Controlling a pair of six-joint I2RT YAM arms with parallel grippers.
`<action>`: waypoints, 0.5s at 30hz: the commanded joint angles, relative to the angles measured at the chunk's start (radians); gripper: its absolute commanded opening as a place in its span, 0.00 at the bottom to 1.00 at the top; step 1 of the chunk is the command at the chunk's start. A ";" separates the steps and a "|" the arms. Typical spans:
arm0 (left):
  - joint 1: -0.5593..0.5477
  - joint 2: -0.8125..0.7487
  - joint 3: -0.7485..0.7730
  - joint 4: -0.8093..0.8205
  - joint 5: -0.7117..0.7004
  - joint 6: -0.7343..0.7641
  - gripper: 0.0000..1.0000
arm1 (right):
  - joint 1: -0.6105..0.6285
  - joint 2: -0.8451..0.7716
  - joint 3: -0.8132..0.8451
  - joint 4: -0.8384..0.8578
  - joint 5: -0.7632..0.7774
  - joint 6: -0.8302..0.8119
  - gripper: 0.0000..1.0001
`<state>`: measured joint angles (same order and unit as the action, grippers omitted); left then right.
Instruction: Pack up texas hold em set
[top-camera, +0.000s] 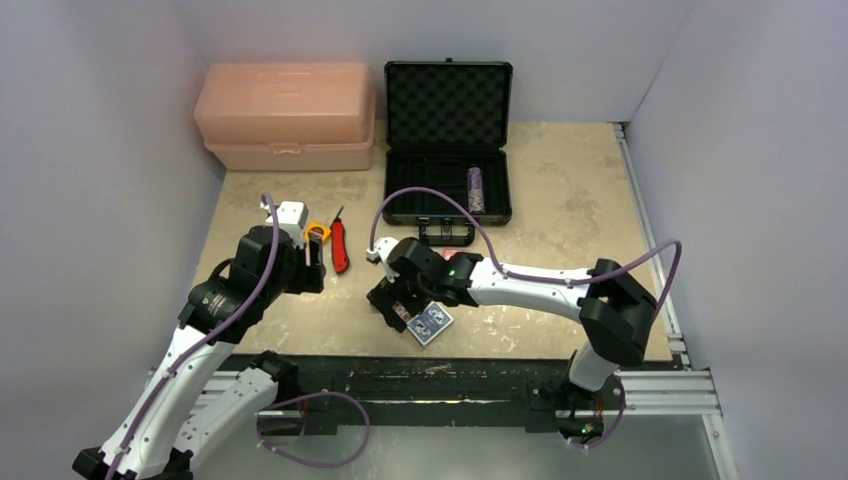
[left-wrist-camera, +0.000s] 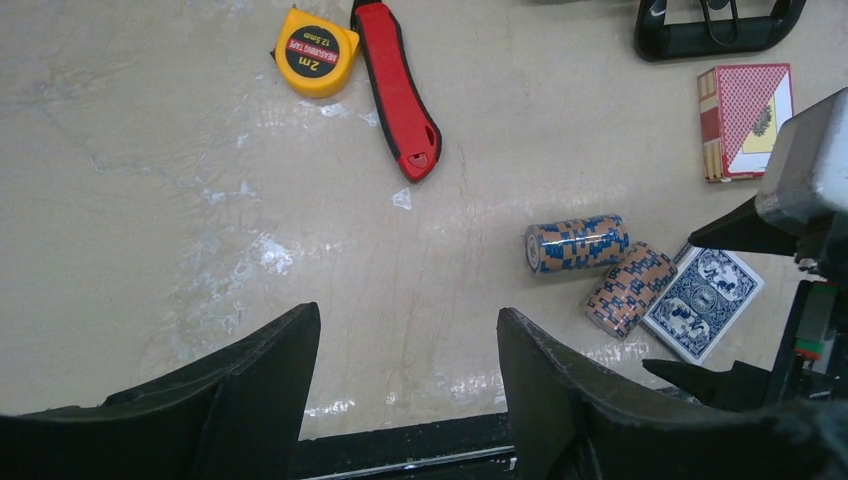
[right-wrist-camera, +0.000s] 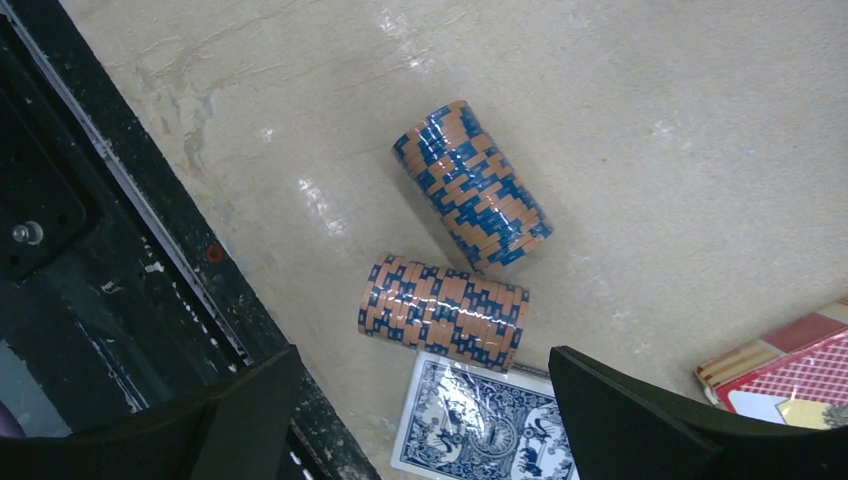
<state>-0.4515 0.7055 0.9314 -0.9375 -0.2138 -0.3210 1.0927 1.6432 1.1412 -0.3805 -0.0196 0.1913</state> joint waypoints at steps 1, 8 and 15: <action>0.008 -0.011 0.007 0.014 -0.013 0.008 0.65 | 0.032 0.036 0.048 0.008 0.076 0.067 0.99; 0.008 -0.012 0.006 0.013 -0.015 0.007 0.65 | 0.059 0.101 0.084 -0.016 0.134 0.140 0.99; 0.008 -0.013 0.006 0.013 -0.013 0.007 0.65 | 0.085 0.154 0.119 -0.055 0.201 0.158 0.99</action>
<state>-0.4515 0.7002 0.9314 -0.9379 -0.2142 -0.3210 1.1622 1.7897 1.2091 -0.4084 0.1143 0.3168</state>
